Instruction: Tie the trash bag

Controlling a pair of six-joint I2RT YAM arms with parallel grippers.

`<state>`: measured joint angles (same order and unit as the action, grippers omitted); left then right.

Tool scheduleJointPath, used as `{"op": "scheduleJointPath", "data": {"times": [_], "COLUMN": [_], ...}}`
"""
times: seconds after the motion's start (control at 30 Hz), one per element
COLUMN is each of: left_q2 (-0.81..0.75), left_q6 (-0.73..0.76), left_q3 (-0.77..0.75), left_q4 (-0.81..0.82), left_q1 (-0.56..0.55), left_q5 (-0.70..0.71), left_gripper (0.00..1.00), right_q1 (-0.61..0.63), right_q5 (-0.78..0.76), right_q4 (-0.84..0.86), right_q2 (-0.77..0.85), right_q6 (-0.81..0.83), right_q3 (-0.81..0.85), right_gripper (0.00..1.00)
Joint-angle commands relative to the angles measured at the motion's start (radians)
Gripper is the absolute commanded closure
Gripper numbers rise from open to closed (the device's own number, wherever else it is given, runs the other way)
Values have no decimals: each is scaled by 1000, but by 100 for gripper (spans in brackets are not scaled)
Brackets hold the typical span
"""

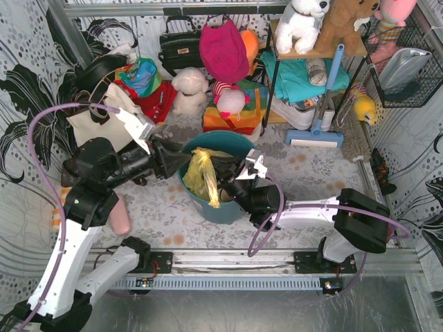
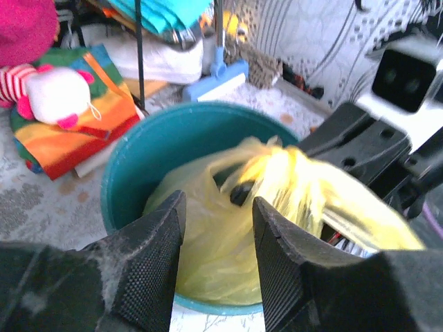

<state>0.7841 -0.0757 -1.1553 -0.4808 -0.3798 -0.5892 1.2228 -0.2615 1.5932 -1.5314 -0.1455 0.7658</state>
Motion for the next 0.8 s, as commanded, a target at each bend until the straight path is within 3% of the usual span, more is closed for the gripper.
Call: {"op": "scheduleJointPath", "data": {"times": [0.0, 0.23, 0.43, 0.57, 0.77], "left_q2": [24, 133, 159, 171, 172], "left_q6": [-66, -52, 57, 132, 191], "left_q3": [-110, -220, -236, -254, -289], "left_q4": [27, 13, -59, -131, -188], "left_q1": [-3, -3, -4, -4, -3], "left_q5": [57, -19, -108, -80, -37], "left_gripper": [47, 50, 52, 58, 58], "right_q1": [1, 1, 1, 2, 1], "right_q5": [-7, -3, -2, 3, 5], "right_q4": [49, 44, 43, 40, 34], "right_q2": [17, 23, 22, 22, 17], "right_q6": [-19, -17, -19, -22, -23], "right_q3": [-18, -19, -15, -11, -4], "right_gripper": [100, 100, 100, 100, 100]}}
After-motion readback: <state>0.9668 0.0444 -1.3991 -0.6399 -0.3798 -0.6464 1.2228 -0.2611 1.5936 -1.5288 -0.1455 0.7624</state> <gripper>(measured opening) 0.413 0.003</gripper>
